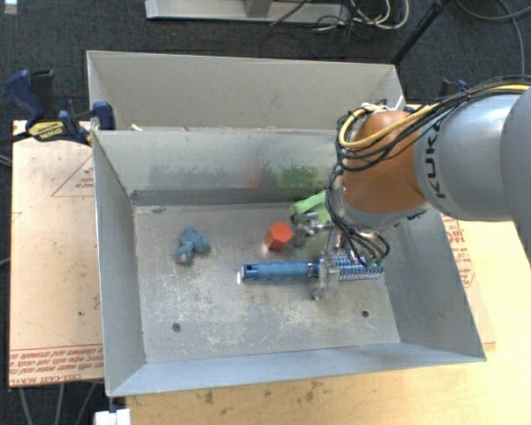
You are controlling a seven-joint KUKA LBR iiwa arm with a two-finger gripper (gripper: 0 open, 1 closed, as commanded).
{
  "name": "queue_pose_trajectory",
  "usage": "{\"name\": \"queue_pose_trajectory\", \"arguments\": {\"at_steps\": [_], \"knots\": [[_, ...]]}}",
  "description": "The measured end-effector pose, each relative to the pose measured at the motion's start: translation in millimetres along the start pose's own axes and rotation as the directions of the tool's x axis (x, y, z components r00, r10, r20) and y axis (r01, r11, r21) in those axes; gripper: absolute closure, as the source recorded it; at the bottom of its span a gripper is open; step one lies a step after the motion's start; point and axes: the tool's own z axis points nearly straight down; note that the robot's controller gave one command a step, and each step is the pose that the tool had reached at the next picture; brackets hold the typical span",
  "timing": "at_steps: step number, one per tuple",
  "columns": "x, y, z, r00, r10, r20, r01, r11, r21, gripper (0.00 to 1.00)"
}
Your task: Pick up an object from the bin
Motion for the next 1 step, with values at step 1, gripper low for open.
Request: {"name": "queue_pose_trajectory", "arguments": {"at_steps": [1], "knots": [[-0.1,-0.1,-2.5,1.000,0.000,0.001,0.000,1.000,0.001,1.00]]}}
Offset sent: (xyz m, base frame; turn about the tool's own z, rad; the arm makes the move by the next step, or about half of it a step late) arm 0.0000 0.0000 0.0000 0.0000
